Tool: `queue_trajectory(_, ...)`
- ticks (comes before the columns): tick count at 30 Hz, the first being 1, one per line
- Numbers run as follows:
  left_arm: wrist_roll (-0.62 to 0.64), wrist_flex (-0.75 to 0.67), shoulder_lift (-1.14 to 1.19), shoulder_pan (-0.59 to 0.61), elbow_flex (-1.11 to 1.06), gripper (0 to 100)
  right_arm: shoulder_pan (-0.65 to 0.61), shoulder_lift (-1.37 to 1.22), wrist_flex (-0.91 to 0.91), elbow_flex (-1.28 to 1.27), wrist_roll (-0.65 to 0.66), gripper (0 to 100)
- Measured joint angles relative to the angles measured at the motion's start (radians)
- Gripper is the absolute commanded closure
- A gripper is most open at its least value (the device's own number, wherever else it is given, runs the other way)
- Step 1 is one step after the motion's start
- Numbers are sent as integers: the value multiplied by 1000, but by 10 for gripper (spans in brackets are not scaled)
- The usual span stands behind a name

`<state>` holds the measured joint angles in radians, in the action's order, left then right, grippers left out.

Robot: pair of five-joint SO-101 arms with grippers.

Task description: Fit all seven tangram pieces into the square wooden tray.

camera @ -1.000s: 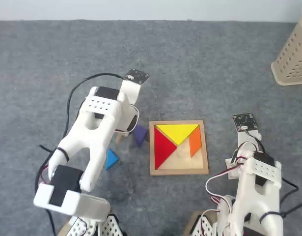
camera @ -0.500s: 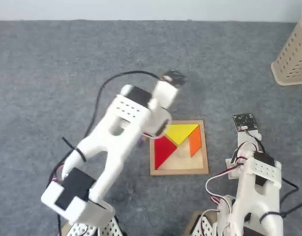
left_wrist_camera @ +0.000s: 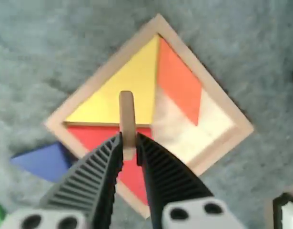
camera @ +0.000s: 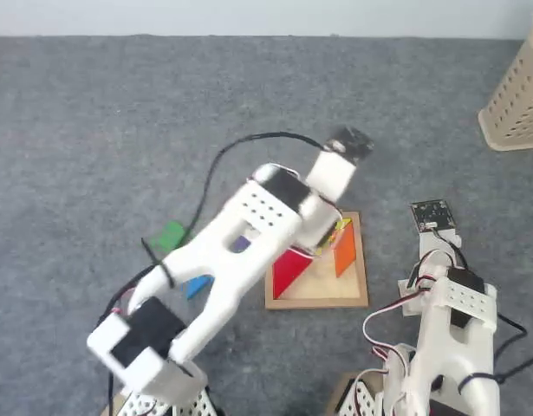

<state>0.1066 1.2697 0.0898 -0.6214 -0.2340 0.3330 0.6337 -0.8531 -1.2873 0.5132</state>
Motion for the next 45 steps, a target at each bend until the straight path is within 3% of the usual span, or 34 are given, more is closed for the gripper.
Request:
queue_trajectory(12,52,-72,137,-87,38,963,0,0,0,0,0,978)
queue_trajectory(25,52,-72,230,-38,78,957,0,0,0,0,0,978)
queue_trajectory(32,52,-72,253,-18,86,837,0,0,0,0,0,978)
queue_trajectory(45,52,-38,253,-17,130,829,0,0,0,0,0,978)
